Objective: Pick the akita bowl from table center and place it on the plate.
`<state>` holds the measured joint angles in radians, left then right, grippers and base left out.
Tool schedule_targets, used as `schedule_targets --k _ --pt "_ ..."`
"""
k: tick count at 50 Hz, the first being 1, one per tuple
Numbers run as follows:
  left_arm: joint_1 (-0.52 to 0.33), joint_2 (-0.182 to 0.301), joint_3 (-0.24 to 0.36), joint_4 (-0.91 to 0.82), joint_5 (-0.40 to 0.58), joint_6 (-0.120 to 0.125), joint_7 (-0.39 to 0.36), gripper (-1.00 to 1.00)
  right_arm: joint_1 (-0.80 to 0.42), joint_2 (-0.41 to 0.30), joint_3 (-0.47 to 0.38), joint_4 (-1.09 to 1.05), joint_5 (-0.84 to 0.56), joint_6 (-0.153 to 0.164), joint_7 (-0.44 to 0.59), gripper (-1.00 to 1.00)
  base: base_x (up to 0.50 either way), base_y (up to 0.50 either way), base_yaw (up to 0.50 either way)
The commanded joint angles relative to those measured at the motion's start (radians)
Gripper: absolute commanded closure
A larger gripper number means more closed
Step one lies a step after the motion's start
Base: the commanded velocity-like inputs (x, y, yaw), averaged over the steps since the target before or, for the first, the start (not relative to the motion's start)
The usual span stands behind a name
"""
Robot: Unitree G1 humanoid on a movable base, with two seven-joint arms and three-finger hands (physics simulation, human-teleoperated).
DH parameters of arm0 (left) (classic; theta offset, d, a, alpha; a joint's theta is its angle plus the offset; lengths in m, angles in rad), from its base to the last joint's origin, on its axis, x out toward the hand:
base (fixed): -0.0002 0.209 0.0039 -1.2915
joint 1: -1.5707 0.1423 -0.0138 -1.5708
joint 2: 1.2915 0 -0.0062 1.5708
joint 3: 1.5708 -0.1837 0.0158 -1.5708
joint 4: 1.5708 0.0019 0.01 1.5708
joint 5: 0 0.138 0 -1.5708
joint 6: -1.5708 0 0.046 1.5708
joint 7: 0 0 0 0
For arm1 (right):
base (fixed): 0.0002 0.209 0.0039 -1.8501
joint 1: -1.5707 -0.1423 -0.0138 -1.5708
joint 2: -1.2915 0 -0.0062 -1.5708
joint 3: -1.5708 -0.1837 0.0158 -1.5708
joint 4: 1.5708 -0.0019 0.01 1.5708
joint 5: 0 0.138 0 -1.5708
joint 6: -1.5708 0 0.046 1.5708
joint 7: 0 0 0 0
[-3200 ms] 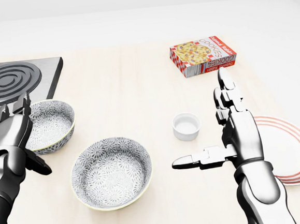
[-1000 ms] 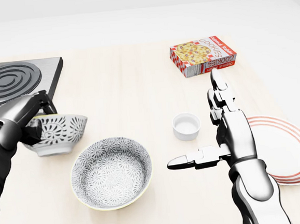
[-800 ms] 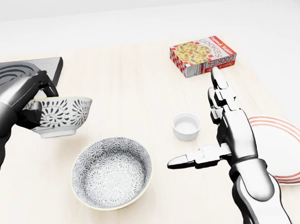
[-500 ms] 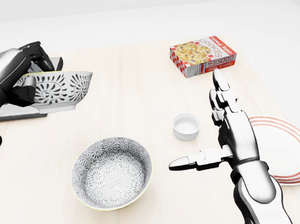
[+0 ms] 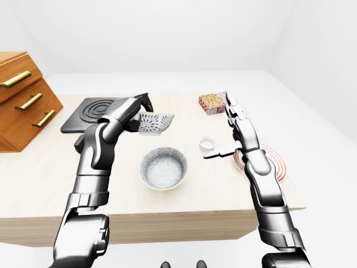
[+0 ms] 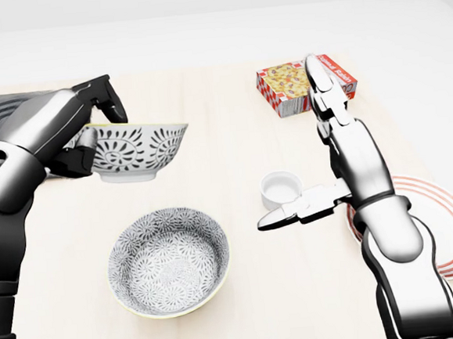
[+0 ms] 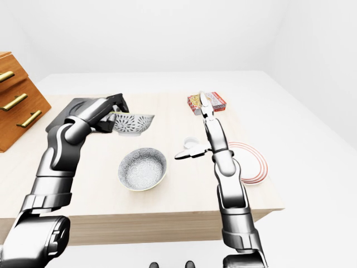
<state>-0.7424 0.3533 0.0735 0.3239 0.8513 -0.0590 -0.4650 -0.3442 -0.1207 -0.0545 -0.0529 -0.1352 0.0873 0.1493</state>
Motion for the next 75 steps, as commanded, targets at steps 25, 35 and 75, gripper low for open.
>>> schedule_targets --k 25,35,75 --pt "0.158 -0.169 -0.054 -0.445 0.048 0.086 -0.179 1.00 -0.406 -0.049 0.030 0.404 -0.288 0.000 0.274 -1.00 0.00 0.00 0.00" --pt "0.171 -0.201 -0.071 -0.512 0.059 0.105 -0.217 1.00 -0.449 -0.035 0.034 0.590 -0.287 0.000 0.230 -1.00 0.00 0.00 0.00" --pt "0.171 -0.210 -0.076 -0.529 0.040 0.088 -0.233 1.00 -0.534 -0.008 0.051 0.795 -0.298 0.000 0.190 0.87 0.00 0.00 0.00"
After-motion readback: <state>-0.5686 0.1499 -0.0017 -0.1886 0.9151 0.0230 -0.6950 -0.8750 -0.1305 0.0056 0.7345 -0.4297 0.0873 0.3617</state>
